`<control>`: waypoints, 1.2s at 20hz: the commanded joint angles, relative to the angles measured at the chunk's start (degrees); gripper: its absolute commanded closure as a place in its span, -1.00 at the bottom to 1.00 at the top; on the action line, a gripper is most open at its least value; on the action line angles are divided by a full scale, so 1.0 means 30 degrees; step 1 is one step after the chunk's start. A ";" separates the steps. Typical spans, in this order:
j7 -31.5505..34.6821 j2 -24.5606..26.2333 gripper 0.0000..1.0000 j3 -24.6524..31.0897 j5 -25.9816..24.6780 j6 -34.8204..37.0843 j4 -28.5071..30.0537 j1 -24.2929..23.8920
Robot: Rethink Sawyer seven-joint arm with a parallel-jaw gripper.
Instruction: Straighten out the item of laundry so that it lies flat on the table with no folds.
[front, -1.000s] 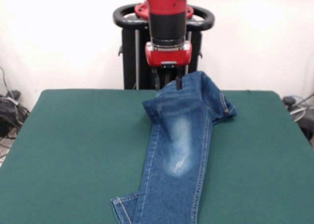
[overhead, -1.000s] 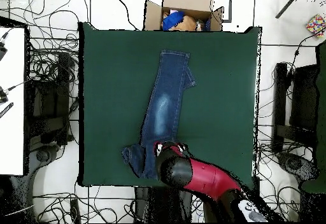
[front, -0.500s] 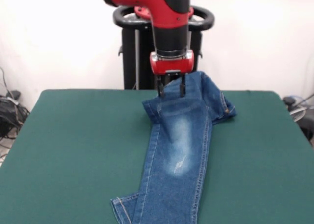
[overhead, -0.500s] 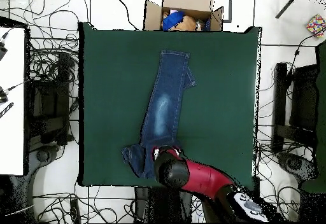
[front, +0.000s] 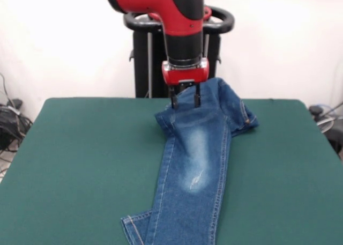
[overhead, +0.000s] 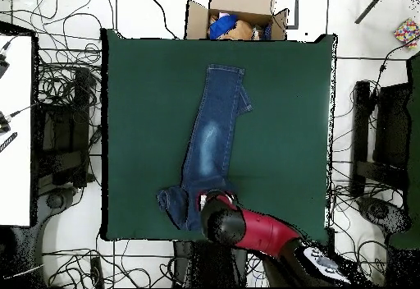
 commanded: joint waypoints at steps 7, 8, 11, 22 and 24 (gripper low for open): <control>0.1148 -0.0568 -1.00 0.2344 -0.1218 0.2475 -0.1004 -0.2343; 0.1116 -0.0609 -1.00 0.2378 -0.1271 0.2578 -0.1038 -0.2428; 0.1209 -0.0435 -1.00 0.2361 -0.1392 0.2446 -0.1088 -0.2396; 0.1810 0.1241 -1.00 0.2170 -0.1576 0.1123 -0.1856 -0.1747; 0.1883 0.1410 -1.00 0.2208 -0.1594 0.1002 -0.1970 -0.1699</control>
